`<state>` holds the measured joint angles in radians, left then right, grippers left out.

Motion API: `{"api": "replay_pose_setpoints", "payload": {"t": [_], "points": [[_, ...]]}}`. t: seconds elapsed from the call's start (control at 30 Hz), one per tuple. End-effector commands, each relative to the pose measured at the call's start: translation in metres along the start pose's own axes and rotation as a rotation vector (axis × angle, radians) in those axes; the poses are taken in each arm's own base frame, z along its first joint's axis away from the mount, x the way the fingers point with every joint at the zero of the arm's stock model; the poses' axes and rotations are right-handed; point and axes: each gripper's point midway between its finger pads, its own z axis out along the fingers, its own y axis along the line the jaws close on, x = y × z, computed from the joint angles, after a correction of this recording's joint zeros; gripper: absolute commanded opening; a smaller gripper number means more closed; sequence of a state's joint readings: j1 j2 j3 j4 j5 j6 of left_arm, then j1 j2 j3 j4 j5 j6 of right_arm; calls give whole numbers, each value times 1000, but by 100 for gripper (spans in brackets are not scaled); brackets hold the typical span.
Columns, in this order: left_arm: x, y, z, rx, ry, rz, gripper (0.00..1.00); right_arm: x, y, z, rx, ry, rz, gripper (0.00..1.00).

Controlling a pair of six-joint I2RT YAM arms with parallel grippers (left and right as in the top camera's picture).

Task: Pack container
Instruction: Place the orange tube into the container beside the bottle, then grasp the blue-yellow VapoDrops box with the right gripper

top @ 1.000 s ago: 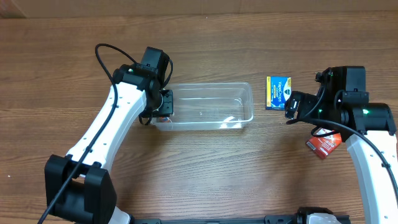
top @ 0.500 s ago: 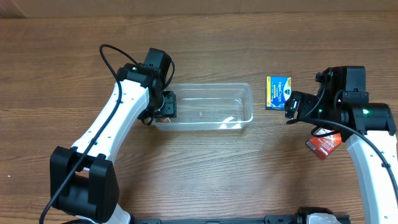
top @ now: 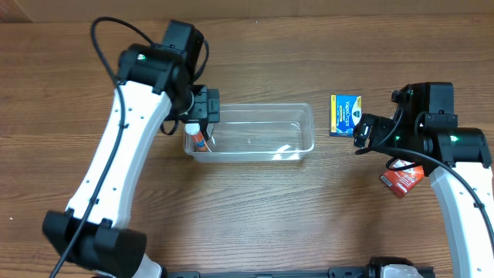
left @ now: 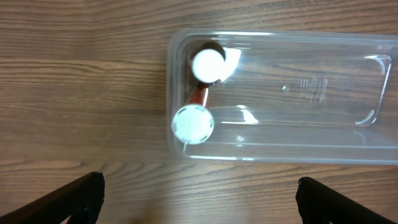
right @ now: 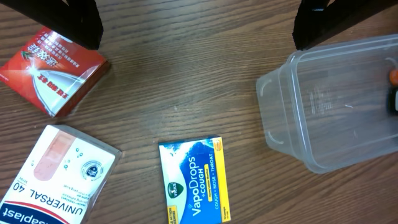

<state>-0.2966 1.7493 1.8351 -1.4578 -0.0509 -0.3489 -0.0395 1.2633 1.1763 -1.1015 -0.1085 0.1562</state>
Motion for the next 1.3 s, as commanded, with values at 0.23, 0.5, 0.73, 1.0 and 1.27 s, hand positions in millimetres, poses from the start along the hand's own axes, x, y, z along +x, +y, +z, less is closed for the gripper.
{"api": "replay_pose_setpoints", "payload": {"t": [0.23, 0.5, 0.73, 1.0, 1.27], "points": [[17, 89, -120, 38, -419, -233, 100, -93, 25, -92, 1, -221, -56, 100], [20, 111, -21, 114, -276, -263, 100, -115, 18, 65, 82, 141, -88, 100], [23, 136, 18, 81, -155, -299, 100, -81, 15, 159, 158, 342, -140, 100], [22, 136, 23, 81, -143, -293, 100, -50, -3, 198, 211, 458, -130, 100], [22, 136, 23, 80, -142, -293, 100, -35, -10, 219, 210, 456, -130, 100]]}}
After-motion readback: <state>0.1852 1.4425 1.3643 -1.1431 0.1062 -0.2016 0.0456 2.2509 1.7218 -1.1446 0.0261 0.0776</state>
